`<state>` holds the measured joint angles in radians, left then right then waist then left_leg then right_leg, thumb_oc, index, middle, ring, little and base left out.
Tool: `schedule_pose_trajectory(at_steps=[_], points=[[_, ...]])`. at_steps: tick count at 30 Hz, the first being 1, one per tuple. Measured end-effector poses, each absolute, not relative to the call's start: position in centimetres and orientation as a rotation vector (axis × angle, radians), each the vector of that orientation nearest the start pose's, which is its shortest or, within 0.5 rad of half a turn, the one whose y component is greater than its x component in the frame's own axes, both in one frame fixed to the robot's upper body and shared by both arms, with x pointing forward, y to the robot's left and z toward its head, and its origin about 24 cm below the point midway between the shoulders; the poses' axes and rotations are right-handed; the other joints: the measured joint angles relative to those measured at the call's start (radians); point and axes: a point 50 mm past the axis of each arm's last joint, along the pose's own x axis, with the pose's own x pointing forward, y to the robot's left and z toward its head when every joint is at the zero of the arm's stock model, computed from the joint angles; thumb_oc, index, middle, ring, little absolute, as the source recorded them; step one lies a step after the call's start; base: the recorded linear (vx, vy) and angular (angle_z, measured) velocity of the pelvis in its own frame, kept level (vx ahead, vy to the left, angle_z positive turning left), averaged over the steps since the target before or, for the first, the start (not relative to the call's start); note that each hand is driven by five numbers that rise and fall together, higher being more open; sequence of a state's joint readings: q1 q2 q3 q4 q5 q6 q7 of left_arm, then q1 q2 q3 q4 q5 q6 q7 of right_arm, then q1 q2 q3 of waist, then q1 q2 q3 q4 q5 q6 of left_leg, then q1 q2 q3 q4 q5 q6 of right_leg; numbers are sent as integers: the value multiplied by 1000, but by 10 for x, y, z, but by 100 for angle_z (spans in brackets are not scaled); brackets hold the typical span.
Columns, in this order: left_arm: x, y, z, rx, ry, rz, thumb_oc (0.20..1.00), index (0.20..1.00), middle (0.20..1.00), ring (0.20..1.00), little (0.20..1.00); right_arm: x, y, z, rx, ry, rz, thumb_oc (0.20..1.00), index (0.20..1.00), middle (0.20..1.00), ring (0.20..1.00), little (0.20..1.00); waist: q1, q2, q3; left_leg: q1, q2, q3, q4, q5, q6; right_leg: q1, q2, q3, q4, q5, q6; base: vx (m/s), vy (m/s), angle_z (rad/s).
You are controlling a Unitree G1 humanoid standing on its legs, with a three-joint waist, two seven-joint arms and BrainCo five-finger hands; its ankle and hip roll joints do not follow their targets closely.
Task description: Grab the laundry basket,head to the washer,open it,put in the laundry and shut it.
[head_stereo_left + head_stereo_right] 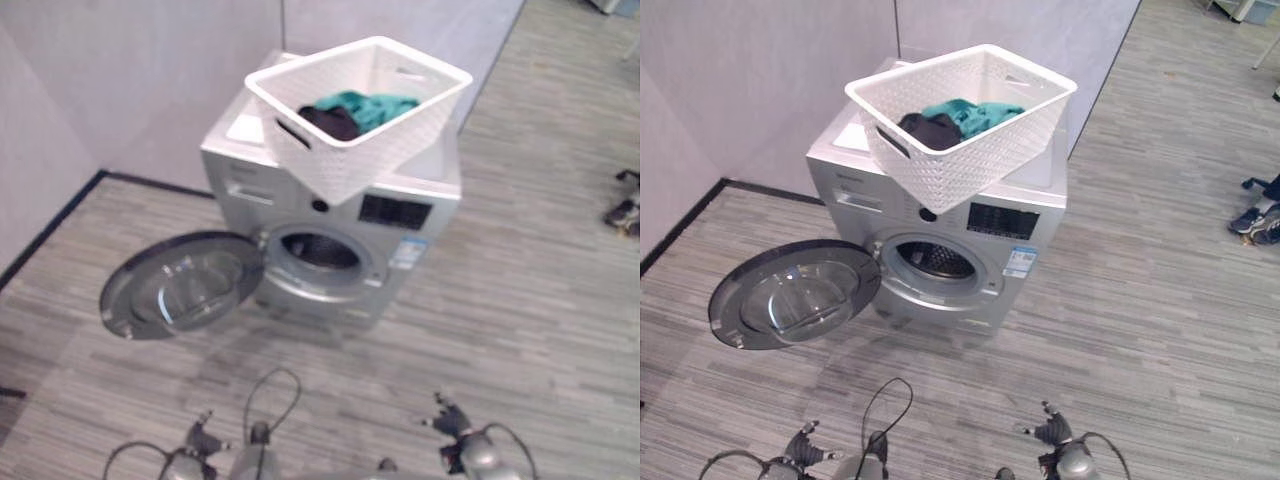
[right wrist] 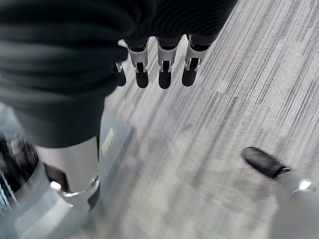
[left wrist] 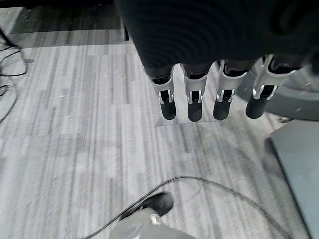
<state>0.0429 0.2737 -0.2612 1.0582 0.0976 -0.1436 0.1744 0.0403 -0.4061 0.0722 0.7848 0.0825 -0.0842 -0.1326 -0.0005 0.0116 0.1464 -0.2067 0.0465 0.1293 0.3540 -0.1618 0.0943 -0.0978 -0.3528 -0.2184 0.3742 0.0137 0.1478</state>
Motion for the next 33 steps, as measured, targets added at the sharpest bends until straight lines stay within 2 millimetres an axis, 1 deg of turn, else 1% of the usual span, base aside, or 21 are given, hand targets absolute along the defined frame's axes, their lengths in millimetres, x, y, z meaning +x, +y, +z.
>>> schedule_pose_trajectory(at_steps=[1, 2, 3, 4, 5, 6, 7, 8, 9, 10, 12, 14, 15, 16, 17, 18, 21, 24, 26, 28, 33], points=[[119, 228, -144, 537, 932, -29, 1000, 1000, 1000, 1000, 1000, 172, -296, -80, -397, 659, -300, 1000, 1000, 1000, 1000, 1000, -20, 21, -5, 8, -12, -11, 8, -24, -63, -75, -22, 86, 148, 30, -9, 138, 214, 18], [123, 233, -142, 561, 922, -32, 1000, 1000, 1000, 1000, 1000, 175, -302, -73, -393, 630, -348, 1000, 1000, 1000, 1000, 1000, -25, 14, -1, 33, -36, -3, -13, -24, -61, -129, -35, 154, 237, 60, -22, 94, 122, 3], [126, 237, -140, 577, 914, -30, 1000, 1000, 1000, 1000, 1000, 179, -304, -68, -382, 601, -371, 1000, 1000, 1000, 1000, 1000, -26, 11, 3, 50, -50, 1, -34, -17, -48, -167, -32, 181, 279, 59, -17, 273, 51, -11], [133, 246, -135, 601, 896, -15, 1000, 1000, 1000, 1000, 1000, 192, -303, -49, -365, 490, -406, 1000, 1000, 1000, 1000, 1000, -40, 16, 5, 74, -62, 0, -76, 4, -25, -222, 4, 170, 313, 6, -13, 206, -3, -6], [136, 251, -133, 610, 890, -4, 1000, 1000, 1000, 1000, 1000, 196, -302, -42, -370, 450, -409, 1000, 1000, 1000, 1000, 1000, -49, 9, 10, 84, -68, -2, -91, 9, -18, -225, 28, 166, 283, -22, -6, 306, -32, -3], [137, 251, -133, 603, 893, 7, 1000, 1000, 1000, 1000, 1000, 199, -301, -33, -369, 409, -416, 1000, 1000, 1000, 1000, 1000, -51, 6, 15, 91, -76, -11, -100, 24, 3, -225, 59, 176, 231, -54, 20, 221, -57, 26], [135, 252, -133, 579, 901, 36, 1000, 1000, 1000, 1000, 1000, 205, -301, -6, -351, 251, -465, 1000, 1000, 1000, 1000, 1000, -71, 9, 19, 96, -85, -35, -110, 26, 6, -194, 113, 191, 24, -82, 22, 281, -74, 48], [135, 248, -135, 566, 902, 35, 1000, 1000, 1000, 1000, 1000, 205, -304, 2, -356, 211, -497, 1000, 1000, 1000, 1000, 1000, -89, 3, 19, 104, -96, -56, -113, 26, 4, -185, 127, 199, -42, -81, 22, 397, -127, 92], [139, 238, -136, 542, 889, 24, 1000, 1000, 1000, 1000, 1000, 204, -313, 21, -402, 134, -578, 1000, 1000, 1000, 1000, 1000, -105, -3, 24, 128, -113, -97, -143, 31, -13, -177, 175, 288, -169, -72, 30, 270, -99, 94], [140, 235, -136, 537, 884, 19, 1000, 1000, 1000, 1000, 1000, 203, -315, 32, -419, 84, -614, 1000, 1000, 1000, 1000, 1000, -113, -11, 23, 135, -124, -116, -158, 32, -15, -178, 185, 303, -225, -55, 28, 302, -106, 87], [145, 227, -136, 536, 871, -3, 1000, 1000, 1000, 1000, 1000, 196, -325, 53, -478, -9, -710, 1000, 1000, 1000, 1000, 1000, -137, -19, 20, 137, -148, -194, -160, 36, -12, -162, 205, 367, -294, -23, 30, 213, -86, 105], [144, 224, -137, 531, 868, -13, 1000, 1000, 1000, 1000, 1000, 187, -338, 64, -520, -46, -806, 1000, 1000, 1000, 1000, 1000, -139, -40, 4, 184, -164, -253, -195, 31, -28, -120, 206, 388, -299, 7, 2, 170, -106, 117], [134, 224, -140, 528, 894, -13, 1000, 1000, 1000, 1000, 1000, 184, -342, 69, -531, -65, -836, 1000, 1000, 1000, 1000, 1000, -142, -50, -19, 210, -169, -278, -206, 24, -39, -97, 206, 390, -302, 28, -15, 161, -189, 75], [126, 223, -144, 524, 916, -18, 1000, 1000, 1000, 1000, 1000, 183, -345, 74, -543, -83, -851, 1000, 1000, 1000, 1000, 1000, -133, -41, -44, 215, -154, -293, -212, 12, -56, -88, 215, 380, -300, 80, -16, 259, -254, 47], [121, 220, -146, 517, 927, -25, 1000, 1000, 1000, 1000, 1000, 185, -347, 76, -550, -93, -856, 1000, 1000, 1000, 1000, 1000, -132, -24, -51, 224, -135, -303, -218, 4, -66, -78, 230, 358, -296, 70, -22, 205, -249, 42], [108, 213, -148, 479, 940, -21, 1000, 1000, 1000, 1000, 1000, 183, -352, 91, -612, -135, -871, 1000, 1000, 1000, 1000, 1000, -128, 21, -80, 252, -76, -330, -267, 8, -100, -54, 272, 306, -325, 67, -52, 177, -156, 31], [102, 210, -149, 470, 942, -30, 1000, 1000, 1000, 1000, 1000, 187, -358, 109, -637, -204, -899, 1000, 1000, 1000, 1000, 1000, -125, 43, -85, 280, -18, -319, -300, 23, -121, -37, 322, 285, -328, 56, -82, 83, -138, 8], [108, 211, -147, 470, 928, -20, 1000, 1000, 1000, 1000, 1000, 192, -354, 126, -654, -286, -902, 1000, 1000, 1000, 1000, 1000, -126, 44, -86, 287, 22, -323, -329, 29, -135, -40, 355, 270, -329, 47, -98, 1, -116, 5], [118, 211, -145, 472, 902, -20, 1000, 1000, 1000, 1000, 1000, 197, -346, 152, -668, -416, -913, 1000, 1000, 1000, 1000, 1000, -132, 27, -72, 281, 44, -336, -356, 42, -158, -37, 369, 241, -328, 35, -116, 28, -140, 30], [125, 210, -143, 475, 887, -20, 1000, 1000, 1000, 1000, 1000, 185, -349, 187, -729, -575, -979, 1000, 1000, 1000, 1000, 1000, -137, 35, -64, 284, 59, -370, -378, 32, -181, -42, 372, 212, -330, 33, -121, -1, -81, 38], [107, 224, -149, 501, 965, 0, 1000, 1000, 1000, 1000, 1000, 187, -346, 242, -846, -799, -986, 1000, 1000, 1000, 1000, 1000, -132, 5, -56, 276, 68, -377, -405, 40, -177, -65, 372, 196, -307, 11, -119, 5, -52, 13]])
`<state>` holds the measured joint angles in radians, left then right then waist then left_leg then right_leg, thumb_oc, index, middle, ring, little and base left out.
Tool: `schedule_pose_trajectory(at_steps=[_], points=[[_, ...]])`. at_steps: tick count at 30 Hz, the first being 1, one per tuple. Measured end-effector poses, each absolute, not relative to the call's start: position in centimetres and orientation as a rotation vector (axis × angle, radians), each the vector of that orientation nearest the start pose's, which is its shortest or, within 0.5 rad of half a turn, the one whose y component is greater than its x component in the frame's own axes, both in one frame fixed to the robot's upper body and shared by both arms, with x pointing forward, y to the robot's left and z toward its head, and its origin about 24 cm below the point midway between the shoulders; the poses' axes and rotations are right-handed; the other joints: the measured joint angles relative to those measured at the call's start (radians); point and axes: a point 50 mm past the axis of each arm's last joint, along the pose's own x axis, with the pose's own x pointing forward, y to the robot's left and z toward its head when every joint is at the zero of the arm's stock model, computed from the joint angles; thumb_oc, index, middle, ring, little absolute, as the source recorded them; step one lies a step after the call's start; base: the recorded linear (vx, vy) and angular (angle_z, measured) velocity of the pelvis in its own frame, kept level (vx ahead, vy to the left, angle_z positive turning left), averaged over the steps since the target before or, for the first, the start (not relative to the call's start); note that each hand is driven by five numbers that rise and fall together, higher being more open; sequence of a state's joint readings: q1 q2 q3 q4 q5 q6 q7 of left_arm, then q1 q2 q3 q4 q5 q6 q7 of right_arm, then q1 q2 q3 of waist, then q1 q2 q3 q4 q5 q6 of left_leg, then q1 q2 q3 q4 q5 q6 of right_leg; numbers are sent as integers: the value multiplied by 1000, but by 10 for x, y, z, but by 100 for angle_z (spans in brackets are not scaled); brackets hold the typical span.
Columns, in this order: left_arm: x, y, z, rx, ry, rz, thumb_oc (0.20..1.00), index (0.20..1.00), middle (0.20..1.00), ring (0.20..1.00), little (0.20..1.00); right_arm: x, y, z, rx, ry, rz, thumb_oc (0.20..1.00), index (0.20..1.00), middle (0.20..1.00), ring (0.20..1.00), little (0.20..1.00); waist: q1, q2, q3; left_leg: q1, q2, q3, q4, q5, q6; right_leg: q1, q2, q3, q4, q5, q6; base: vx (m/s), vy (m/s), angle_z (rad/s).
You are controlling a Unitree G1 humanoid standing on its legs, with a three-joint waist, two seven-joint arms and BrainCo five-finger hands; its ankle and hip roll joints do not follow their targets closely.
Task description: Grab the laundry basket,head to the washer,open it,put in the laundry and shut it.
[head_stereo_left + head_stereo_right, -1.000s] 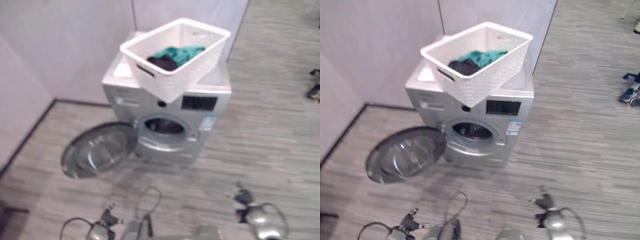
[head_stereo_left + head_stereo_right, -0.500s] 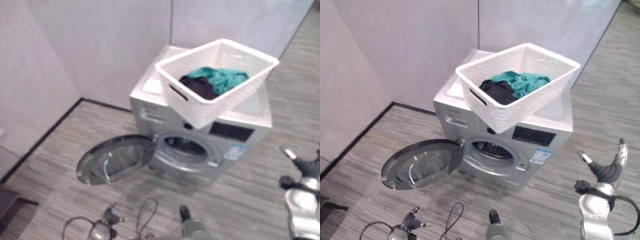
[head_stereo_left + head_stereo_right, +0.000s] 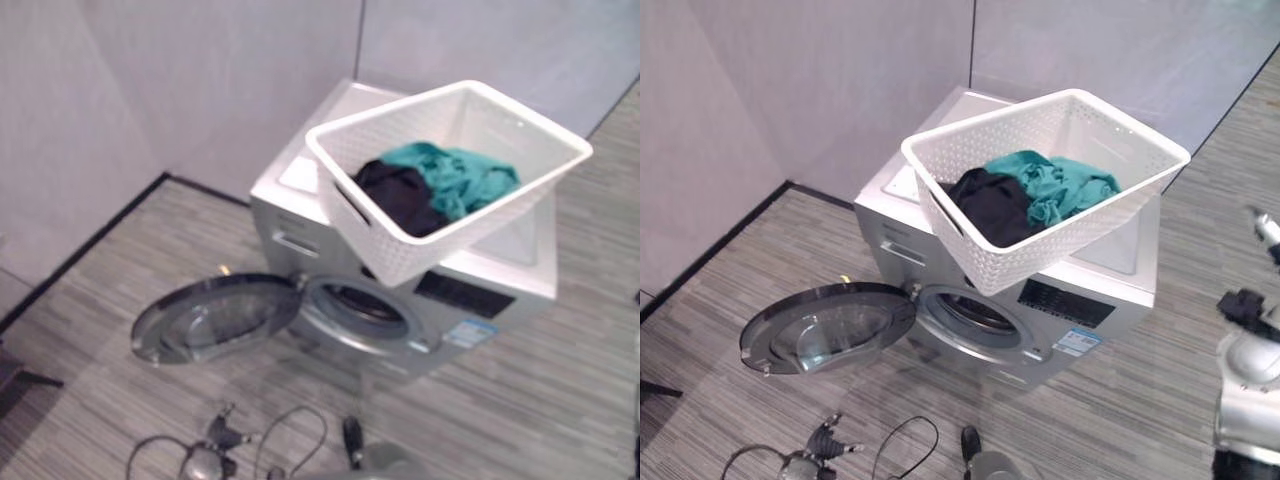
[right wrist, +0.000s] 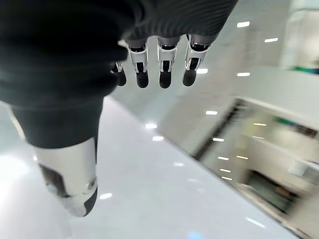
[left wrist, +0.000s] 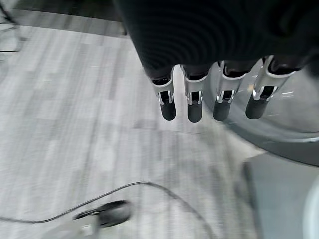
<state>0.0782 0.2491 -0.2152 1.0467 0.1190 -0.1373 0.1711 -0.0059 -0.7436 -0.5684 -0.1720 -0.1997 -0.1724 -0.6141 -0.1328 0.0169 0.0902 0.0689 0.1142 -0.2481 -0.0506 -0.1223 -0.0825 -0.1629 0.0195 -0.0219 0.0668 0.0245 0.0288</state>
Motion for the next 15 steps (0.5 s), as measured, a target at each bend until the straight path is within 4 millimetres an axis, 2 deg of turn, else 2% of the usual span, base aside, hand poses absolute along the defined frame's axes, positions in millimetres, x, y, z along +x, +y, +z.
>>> schedule_pose_trajectory(at_steps=[2, 3, 4, 5, 6, 7, 8, 9, 10, 11, 12, 13, 14, 15], points=[[102, 225, -150, 505, 984, 0, 1000, 1000, 1000, 1000, 1000, 183, -347, 267, -873, -899, -1021, 1000, 1000, 1000, 1000, 1000, 6, -2, -4, -21, -2, 6, 25, 1, -1, -10, -5, -11, 12, -7, -6, -99, 19, 15], [106, 225, -149, 516, 976, -10, 1000, 1000, 1000, 1000, 1000, 180, -347, 276, -886, -934, -1038, 1000, 1000, 1000, 1000, 1000, 8, -5, -2, -56, -13, 29, 61, 10, -15, -5, -26, -35, 9, 3, -19, -109, 21, 75], [115, 222, -148, 541, 960, -41, 1000, 1000, 1000, 1000, 1000, 174, -351, 284, -918, -957, -1067, 1000, 1000, 1000, 1000, 1000, -19, -15, 3, -124, -46, 103, 134, 27, -35, 1, -63, -78, 1, 6, -16, -150, 42, 141], [130, 218, -144, 559, 914, -66, 1000, 1000, 1000, 1000, 1000, 169, -353, 297, -963, -985, -1085, 1000, 1000, 1000, 1000, 1000, -51, -29, 17, -173, -54, 235, 194, 30, -49, 14, -109, -137, -15, 9, -18, -96, 30, 151], [137, 218, -141, 560, 883, -64, 1000, 1000, 1000, 1000, 1000, 168, -352, 304, -983, -1008, -1080, 1000, 1000, 1000, 1000, 1000, -48, -26, 21, -182, -26, 333, 227, 11, -19, 25, -115, -147, -14, 9, -20, -85, 63, 97], [145, 217, -137, 563, 847, -67, 1000, 1000, 1000, 1000, 1000, 168, -350, 309, -1020, -1010, -1065, 1000, 1000, 1000, 1000, 1000, -26, -28, 25, -180, 34, 430, 256, 8, -23, 24, -115, -152, -5, 4, -25, 9, 41, 46], [148, 219, -133, 572, 824, -68, 1000, 1000, 1000, 1000, 1000, 172, -349, 319, -1069, -1019, -1037, 1000, 1000, 1000, 1000, 1000, -18, -23, 25, -152, 97, 499, 232, 9, -24, 27, -110, -146, 5, -3, -4, 11, 64, -12], [146, 219, -134, 586, 827, -86, 1000, 1000, 1000, 1000, 1000, 178, -350, 323, -1075, -1010, -1028, 1000, 1000, 1000, 1000, 1000, 8, -15, 31, -98, 64, 414, 167, 18, -19, 21, -111, -112, 22, 0, 3, -37, 31, -31], [147, 216, -135, 590, 831, -109, 1000, 1000, 1000, 1000, 1000, 180, -355, 327, -1106, -972, -1019, 1000, 1000, 1000, 1000, 1000, 15, 1, 36, -66, 53, 382, 129, 24, -6, 24, -114, -113, 37, -5, 16, -34, 13, -10], [144, 216, -137, 603, 848, -137, 1000, 1000, 1000, 1000, 1000, 182, -364, 325, -1115, -910, -1025, 1000, 1000, 1000, 1000, 1000, -14, -2, 41, -68, 37, 361, 122, 27, -31, 24, -136, -132, 80, -23, 38, -52, -32, 51], [149, 216, -136, 626, 843, -162, 1000, 1000, 1000, 1000, 1000, 186, -376, 326, -1126, -837, -1029, 1000, 1000, 1000, 1000, 1000, -38, -18, 54, -64, 9, 336, 123, 24, -17, 10, -172, -117, 141, -42, 65, 1, -60, 75], [150, 219, -135, 638, 850, -175, 1000, 1000, 1000, 1000, 1000, 190, -384, 328, -1154, -759, -1013, 1000, 1000, 1000, 1000, 1000, -46, -34, 56, -63, -15, 328, 123, 18, -8, -15, -193, -50, 190, -56, 85, 9, -95, 43], [144, 233, -136, 664, 888, -157, 1000, 1000, 1000, 1000, 1000, 197, -388, 330, -1180, -688, -961, 1000, 1000, 1000, 1000, 1000, -59, -63, 53, -68, -43, 328, 125, 20, 5, -50, -208, 68, 206, -69, 107, 32, -72, 9], [139, 239, -137, 673, 911, -146, 1000, 1000, 1000, 1000, 1000, 201, -387, 330, -1169, -679, -936, 1000, 1000, 1000, 1000, 1000, -58, -75, 49, -71, -47, 335, 127, 19, 8, -47, -209, 81, 189, -68, 110, 82, -152, -9]])
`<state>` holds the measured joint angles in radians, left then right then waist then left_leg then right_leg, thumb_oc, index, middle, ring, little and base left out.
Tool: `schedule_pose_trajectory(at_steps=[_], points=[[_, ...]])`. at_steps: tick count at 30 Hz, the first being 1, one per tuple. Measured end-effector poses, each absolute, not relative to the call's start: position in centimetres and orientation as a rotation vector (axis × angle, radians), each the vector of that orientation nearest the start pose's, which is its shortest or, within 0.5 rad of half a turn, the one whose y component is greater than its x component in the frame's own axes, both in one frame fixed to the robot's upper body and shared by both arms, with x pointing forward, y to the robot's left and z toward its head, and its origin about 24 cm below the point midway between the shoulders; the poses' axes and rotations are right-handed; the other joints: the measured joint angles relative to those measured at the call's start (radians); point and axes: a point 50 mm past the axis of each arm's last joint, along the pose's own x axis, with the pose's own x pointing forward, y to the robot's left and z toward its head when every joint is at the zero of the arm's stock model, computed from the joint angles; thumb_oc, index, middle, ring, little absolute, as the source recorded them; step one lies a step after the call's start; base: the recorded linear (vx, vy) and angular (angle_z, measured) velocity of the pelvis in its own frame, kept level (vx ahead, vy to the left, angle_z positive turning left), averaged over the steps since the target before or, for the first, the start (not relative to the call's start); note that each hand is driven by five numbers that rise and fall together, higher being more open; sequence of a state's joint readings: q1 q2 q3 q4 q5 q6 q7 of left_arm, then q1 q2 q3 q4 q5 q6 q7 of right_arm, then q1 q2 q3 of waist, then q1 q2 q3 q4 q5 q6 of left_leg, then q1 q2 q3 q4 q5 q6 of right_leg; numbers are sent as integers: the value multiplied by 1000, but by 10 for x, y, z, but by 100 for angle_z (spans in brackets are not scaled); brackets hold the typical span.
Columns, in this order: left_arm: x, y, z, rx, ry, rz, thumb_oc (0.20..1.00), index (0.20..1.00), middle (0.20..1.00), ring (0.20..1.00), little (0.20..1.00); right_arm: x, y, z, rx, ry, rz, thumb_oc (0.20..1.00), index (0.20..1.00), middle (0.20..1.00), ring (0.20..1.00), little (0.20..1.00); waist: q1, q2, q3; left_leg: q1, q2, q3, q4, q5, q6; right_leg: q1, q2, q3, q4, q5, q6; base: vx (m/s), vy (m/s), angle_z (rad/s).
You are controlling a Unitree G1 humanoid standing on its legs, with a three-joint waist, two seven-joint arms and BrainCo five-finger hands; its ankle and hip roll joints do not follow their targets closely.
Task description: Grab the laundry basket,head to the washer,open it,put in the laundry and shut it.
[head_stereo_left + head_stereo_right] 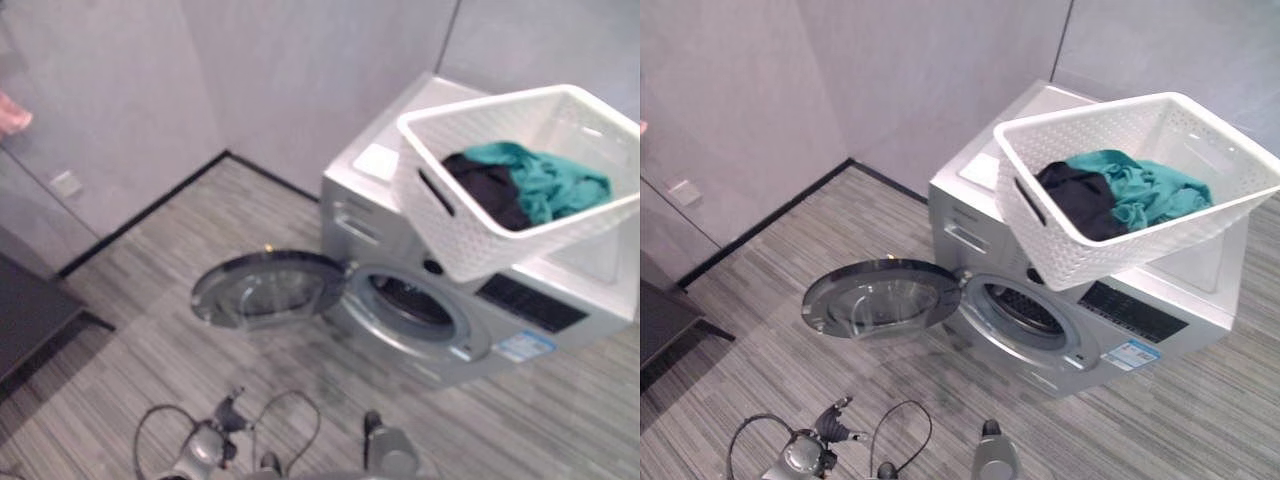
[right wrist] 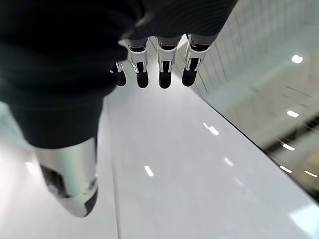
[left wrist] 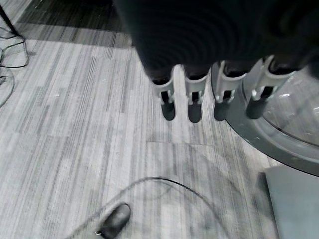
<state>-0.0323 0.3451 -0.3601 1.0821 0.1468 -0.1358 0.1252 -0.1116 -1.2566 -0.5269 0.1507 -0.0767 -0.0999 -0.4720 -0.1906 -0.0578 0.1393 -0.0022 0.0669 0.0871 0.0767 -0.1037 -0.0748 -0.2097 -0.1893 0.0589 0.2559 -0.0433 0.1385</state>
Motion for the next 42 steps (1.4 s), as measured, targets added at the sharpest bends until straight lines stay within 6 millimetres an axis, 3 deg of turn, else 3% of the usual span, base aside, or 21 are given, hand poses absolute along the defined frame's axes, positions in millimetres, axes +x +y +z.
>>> schedule_pose_trajectory(at_steps=[2, 4, 9, 13, 15, 18, 20, 22, 25, 29, 35, 42], points=[[124, 258, -139, 679, 992, -84, 1000, 1000, 1000, 1000, 1000, 210, -379, 334, -1180, -654, -832, 1000, 1000, 1000, 1000, 1000, -1, -26, -15, 12, 16, 14, -7, -2, -10, 28, 0, -24, -69, 10, -1, 140, -211, -18], [109, 266, -144, 670, 1059, -56, 1000, 1000, 1000, 1000, 1000, 221, -369, 334, -1213, -607, -715, 1000, 1000, 1000, 1000, 1000, -1, -16, -36, 33, 51, 23, -18, -2, -29, 59, 27, -55, -124, 31, 0, 77, -155, -18], [98, 235, -155, 546, 1087, -84, 1000, 1000, 1000, 1000, 1000, 226, -353, 348, -1341, -511, -500, 1000, 1000, 1000, 1000, 1000, -9, 36, -55, 63, 151, 8, -69, 37, -72, 110, 122, -98, -185, 54, -42, 42, -106, -3], [106, 214, -156, 552, 1043, -209, 1000, 1000, 1000, 1000, 1000, 226, -353, 370, -1416, -429, -439, 1000, 1000, 1000, 1000, 1000, -10, 54, -64, 71, 184, 15, -95, 51, -84, 106, 157, -109, -194, 50, -53, 7, -64, -6], [113, 207, -154, 546, 1010, -245, 1000, 1000, 1000, 1000, 1000, 230, -362, 381, -1380, -382, -451, 1000, 1000, 1000, 1000, 1000, -4, 50, -64, 71, 187, 16, -96, 52, -85, 103, 163, -108, -193, 50, -54, -43, -33, 0], [116, 209, -153, 537, 1007, -232, 1000, 1000, 1000, 1000, 1000, 240, -354, 377, -1368, -363, -376, 1000, 1000, 1000, 1000, 1000, 3, 54, -68, 44, 188, 16, -104, 51, -85, 76, 162, -108, -189, 47, -55, -69, 2, 1], [119, 213, -151, 535, 1000, -218, 1000, 1000, 1000, 1000, 1000, 249, -348, 370, -1353, -331, -302, 1000, 1000, 1000, 1000, 1000, 14, 56, -66, 1, 181, 15, -108, 60, -92, 31, 155, -106, -183, 66, -66, -110, 35, 1], [124, 217, -148, 534, 985, -220, 1000, 1000, 1000, 1000, 1000, 262, -342, 357, -1337, -260, -195, 1000, 1000, 1000, 1000, 1000, 25, 55, -49, -47, 168, 8, -110, 81, -76, -22, 140, -108, -176, 77, -64, -68, 41, 13], [109, 227, -151, 547, 1031, -210, 1000, 1000, 1000, 1000, 1000, 281, -319, 351, -1406, -194, -33, 1000, 1000, 1000, 1000, 1000, 44, 62, -6, -68, 162, 12, -128, 90, -77, -46, 134, -110, -192, 100, -67, -101, 55, 1], [124, 227, -148, 503, 1002, -156, 1000, 1000, 1000, 1000, 1000, 293, -281, 321, -1482, -127, 251, 1000, 1000, 1000, 1000, 1000, 37, 72, 30, -86, 141, -3, -172, 131, -83, -68, 113, -122, -201, 113, -60, -45, 31, 12], [129, 223, -147, 501, 979, -166, 1000, 1000, 1000, 1000, 1000, 278, -277, 324, -1534, -93, 317, 1000, 1000, 1000, 1000, 1000, 31, 67, 33, -52, 143, -8, -174, 131, -83, -12, 114, -138, -228, 110, -57, 4, 8, 8], [131, 217, -147, 481, 973, -188, 1000, 1000, 1000, 1000, 1000, 292, -285, 304, -1554, 19, 350, 1000, 1000, 1000, 1000, 1000, 31, 67, 32, -41, 149, -8, -175, 130, -83, -1, 118, -138, -229, 110, -57, 0, 3, 0]])
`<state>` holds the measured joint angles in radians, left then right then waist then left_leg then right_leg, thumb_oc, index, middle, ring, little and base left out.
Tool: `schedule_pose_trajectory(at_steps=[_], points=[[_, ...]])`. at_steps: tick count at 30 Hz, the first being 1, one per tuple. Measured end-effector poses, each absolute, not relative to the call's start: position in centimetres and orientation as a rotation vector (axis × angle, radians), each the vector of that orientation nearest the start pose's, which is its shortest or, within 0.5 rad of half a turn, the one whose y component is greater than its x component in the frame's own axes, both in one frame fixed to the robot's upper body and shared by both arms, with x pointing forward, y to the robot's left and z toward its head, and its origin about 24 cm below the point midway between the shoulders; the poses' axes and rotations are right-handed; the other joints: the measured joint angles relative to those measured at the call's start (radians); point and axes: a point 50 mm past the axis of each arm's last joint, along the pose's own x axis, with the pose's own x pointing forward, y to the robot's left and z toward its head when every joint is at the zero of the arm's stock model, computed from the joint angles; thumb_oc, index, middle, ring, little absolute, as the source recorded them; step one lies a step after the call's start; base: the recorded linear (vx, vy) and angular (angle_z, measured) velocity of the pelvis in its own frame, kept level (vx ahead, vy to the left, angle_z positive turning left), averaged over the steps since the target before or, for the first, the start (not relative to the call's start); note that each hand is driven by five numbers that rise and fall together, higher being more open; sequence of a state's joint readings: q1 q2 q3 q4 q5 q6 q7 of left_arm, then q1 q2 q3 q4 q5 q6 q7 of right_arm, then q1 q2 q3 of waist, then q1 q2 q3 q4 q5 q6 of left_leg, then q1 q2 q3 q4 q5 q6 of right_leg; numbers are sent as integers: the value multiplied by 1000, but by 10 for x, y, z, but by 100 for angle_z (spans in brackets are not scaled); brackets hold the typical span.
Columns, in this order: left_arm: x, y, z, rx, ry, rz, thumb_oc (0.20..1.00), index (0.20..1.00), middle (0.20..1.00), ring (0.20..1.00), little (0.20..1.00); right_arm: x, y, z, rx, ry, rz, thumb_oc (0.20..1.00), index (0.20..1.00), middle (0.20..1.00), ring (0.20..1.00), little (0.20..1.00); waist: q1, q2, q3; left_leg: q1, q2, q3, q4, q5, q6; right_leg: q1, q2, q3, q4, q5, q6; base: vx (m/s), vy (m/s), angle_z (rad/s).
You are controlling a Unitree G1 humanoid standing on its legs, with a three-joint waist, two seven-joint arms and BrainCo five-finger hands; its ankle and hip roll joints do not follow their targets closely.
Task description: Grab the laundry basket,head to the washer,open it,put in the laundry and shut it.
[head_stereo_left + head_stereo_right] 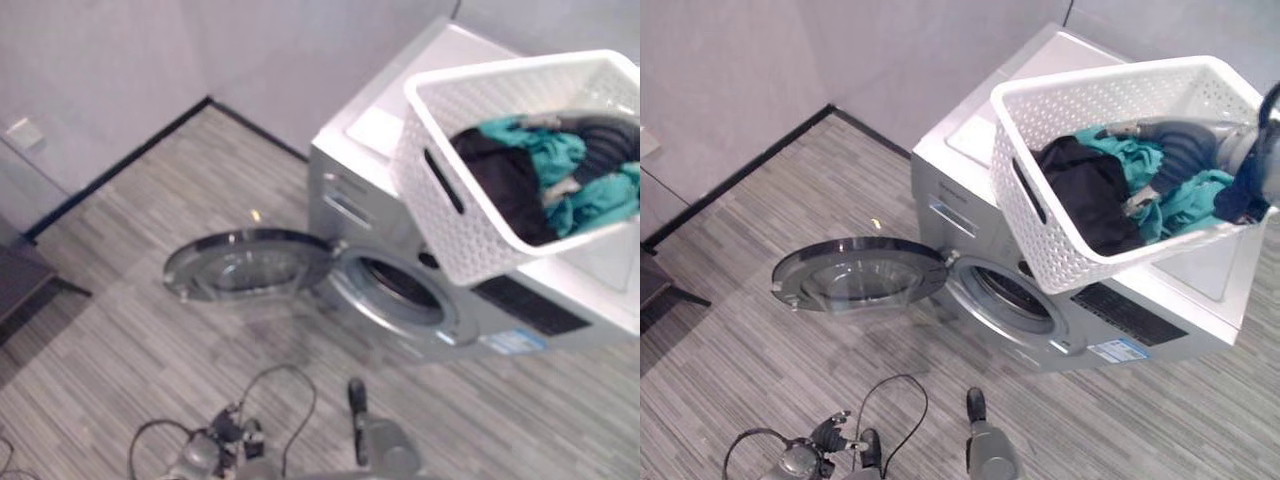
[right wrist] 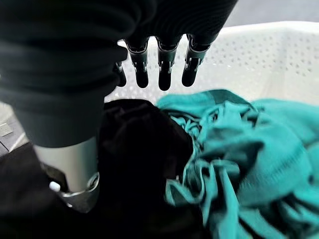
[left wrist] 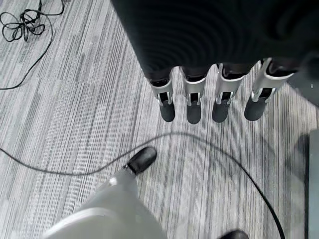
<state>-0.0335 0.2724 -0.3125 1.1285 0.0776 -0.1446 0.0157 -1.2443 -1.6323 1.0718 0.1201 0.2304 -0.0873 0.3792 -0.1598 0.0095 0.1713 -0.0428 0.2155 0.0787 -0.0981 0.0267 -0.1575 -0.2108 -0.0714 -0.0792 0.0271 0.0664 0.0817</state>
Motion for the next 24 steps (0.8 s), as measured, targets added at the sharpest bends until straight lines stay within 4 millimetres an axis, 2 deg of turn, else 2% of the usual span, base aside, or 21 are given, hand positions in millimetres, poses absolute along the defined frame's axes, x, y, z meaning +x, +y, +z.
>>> schedule_pose_trajectory(at_steps=[5, 8, 15, 19, 24], points=[[117, 214, -152, 455, 1012, -184, 1000, 1000, 1000, 1000, 1000, 297, -293, 287, -1583, 86, 356, 1000, 1000, 1000, 1000, 1000, 1, 10, -8, -2, 1, -5, 0, 0, 2, 0, 0, -4, 3, 1, -1, 1, 3, 2], [106, 215, -156, 441, 1046, -175, 1000, 1000, 1000, 1000, 1000, 298, -297, 280, -1562, 81, 338, 1000, 1000, 1000, 1000, 1000, 3, 15, -38, -4, 3, -6, 0, 1, 1, 0, 1, -8, 2, 0, -1, -3, 0, 1], [104, 220, -155, 439, 1054, -157, 1000, 1000, 1000, 1000, 1000, 305, -312, 264, -1501, 99, 262, 1000, 1000, 1000, 1000, 1000, 26, 4, -79, -10, 2, -11, 0, -2, 5, -1, 0, -16, 3, -1, 1, -4, -1, 1], [104, 221, -155, 423, 1055, -142, 1000, 1000, 1000, 1000, 1000, 310, -315, 264, -1548, 106, 223, 1000, 1000, 1000, 1000, 1000, 32, 9, -80, -25, 3, -17, 0, -1, 9, -10, 0, -16, 5, -6, 5, -17, 1, 2], [103, 226, -154, 420, 1061, -122, 1000, 1000, 1000, 1000, 1000, 310, -340, 277, -1625, 180, 76, 1000, 1000, 1000, 1000, 1000, 38, 17, -76, -61, 3, -35, 0, 7, 20, -47, 0, -22, 19, -6, 3, -17, -2, 7]])
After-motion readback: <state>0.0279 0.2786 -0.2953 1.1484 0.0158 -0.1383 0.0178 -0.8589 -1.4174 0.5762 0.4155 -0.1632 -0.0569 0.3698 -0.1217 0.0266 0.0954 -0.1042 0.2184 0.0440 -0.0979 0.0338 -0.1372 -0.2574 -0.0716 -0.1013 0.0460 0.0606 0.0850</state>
